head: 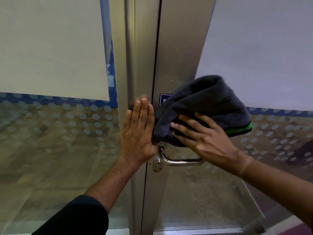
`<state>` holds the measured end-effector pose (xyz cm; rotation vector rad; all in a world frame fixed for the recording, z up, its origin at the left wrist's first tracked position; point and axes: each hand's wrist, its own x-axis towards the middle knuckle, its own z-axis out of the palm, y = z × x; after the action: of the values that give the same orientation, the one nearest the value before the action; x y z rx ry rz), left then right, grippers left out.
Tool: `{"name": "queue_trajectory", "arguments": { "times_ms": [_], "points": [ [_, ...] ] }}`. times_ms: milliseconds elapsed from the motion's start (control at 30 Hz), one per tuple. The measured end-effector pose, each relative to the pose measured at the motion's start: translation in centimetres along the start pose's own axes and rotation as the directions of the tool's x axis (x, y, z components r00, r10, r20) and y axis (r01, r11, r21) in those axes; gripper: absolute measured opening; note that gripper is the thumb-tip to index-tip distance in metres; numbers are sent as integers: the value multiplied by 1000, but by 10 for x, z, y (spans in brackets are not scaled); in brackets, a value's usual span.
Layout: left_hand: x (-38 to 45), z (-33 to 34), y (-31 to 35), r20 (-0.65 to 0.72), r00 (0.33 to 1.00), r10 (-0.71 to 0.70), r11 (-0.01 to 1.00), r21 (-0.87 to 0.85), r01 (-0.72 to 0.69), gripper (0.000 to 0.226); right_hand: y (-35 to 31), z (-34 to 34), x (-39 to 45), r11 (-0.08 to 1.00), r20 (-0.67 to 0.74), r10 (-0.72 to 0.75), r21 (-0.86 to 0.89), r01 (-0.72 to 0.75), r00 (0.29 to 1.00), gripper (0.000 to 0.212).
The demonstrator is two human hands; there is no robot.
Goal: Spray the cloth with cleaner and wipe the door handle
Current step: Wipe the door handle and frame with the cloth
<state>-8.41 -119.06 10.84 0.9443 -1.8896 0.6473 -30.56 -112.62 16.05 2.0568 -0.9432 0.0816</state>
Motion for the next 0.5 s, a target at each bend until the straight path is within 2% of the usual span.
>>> {"name": "queue_trajectory", "arguments": {
  "times_ms": [100,233,400,433,500],
  "points": [
    [0,0,1,-9,1000,-10,1000,20,10,68,-3,3,-1,994,-48,111,-1,-111,993,45],
    [1,2,2,-25,999,-26,999,19,27,69,-7,5,-1,990,-16,140,19,-139,990,50],
    [-2,2,0,7,1000,-18,999,40,17,84,-8,2,-6,999,101,-36,30,33,994,41],
    [-2,2,0,9,1000,-19,999,48,19,88,-6,-1,-6,998,117,-51,38,47,992,41],
    [-2,2,0,2,1000,-19,999,38,19,82,0,-5,-4,998,116,-27,66,19,993,43]
  ]
}}
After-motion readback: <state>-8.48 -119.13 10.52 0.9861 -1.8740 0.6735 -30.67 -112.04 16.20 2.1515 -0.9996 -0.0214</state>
